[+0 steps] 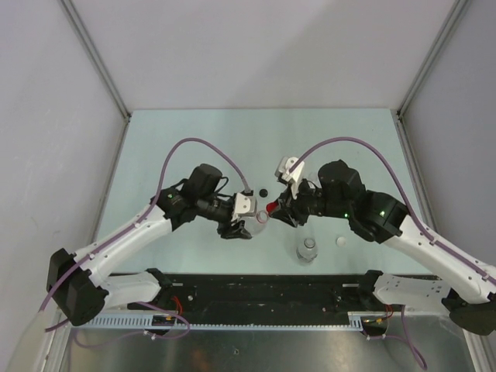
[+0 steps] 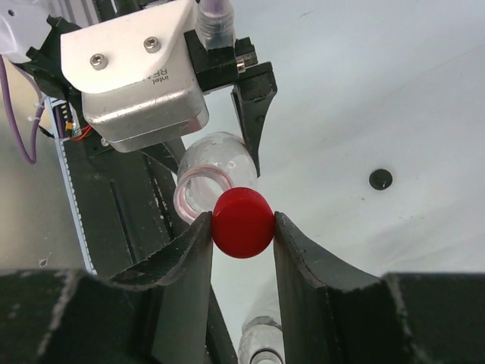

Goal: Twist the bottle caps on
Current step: Screw the bottle cap onto the plastic bottle.

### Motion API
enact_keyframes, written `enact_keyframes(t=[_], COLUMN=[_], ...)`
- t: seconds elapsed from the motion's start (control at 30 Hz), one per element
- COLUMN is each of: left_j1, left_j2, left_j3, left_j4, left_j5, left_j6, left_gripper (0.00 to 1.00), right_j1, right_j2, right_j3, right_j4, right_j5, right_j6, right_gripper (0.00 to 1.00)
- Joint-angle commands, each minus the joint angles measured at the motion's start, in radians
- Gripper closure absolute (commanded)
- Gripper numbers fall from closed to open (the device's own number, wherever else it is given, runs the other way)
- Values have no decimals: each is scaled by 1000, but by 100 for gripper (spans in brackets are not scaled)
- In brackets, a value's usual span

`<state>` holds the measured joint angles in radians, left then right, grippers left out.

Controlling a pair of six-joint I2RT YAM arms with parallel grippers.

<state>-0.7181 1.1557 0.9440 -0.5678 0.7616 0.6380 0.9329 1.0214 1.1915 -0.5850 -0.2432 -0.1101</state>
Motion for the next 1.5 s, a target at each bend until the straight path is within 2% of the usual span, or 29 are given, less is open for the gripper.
enact_keyframes(t=[0.0,0.37,0.77,1.47], left_j1=[-7,-7,-6,-6], left_j2=[-12,20,39,29], left_j3=[-7,-10,4,1], left_j4=[-48,-78,-109,-126], left_j5=[130,139,167,166], left_j6=[-5,25,52,97], left_gripper=[43,43,43,45], right_j1=[4,16,45,72], right_j2=[15,30,74,46], right_j3=[40,40,60,71], right_j4=[26,-26,-90,-163], right_j5=[-53,-215,-230,-255], right_j6=[-37,-60,-86,-75], right_gripper=[66,66,66,65])
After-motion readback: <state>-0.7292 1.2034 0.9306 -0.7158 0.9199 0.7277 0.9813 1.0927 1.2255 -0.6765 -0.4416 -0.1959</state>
